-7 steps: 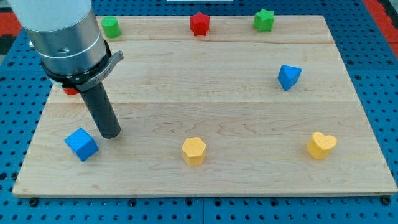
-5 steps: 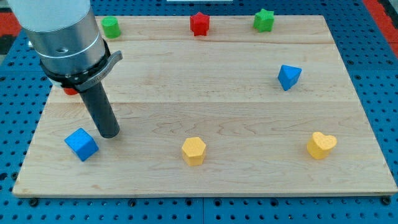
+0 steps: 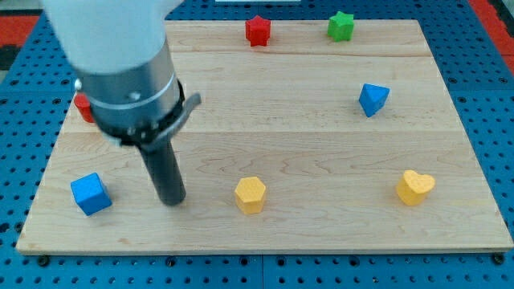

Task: Move the hexagon up a bit

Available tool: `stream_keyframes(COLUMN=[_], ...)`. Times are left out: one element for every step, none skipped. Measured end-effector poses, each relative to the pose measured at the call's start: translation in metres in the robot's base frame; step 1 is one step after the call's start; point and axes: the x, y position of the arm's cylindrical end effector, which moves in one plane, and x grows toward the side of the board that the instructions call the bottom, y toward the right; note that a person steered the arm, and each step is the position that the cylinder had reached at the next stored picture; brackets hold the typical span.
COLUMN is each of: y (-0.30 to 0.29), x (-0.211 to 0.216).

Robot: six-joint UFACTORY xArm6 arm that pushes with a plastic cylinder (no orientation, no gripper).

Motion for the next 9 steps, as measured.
stream_keyframes(y=[0.109,0.162,0.148,0.126,0.089,0.101,0.160,0.190,0.180], x=[0.028,-0.001,-0.017,0.027,0.015,-0.014,0.016,-0.101,-0.216])
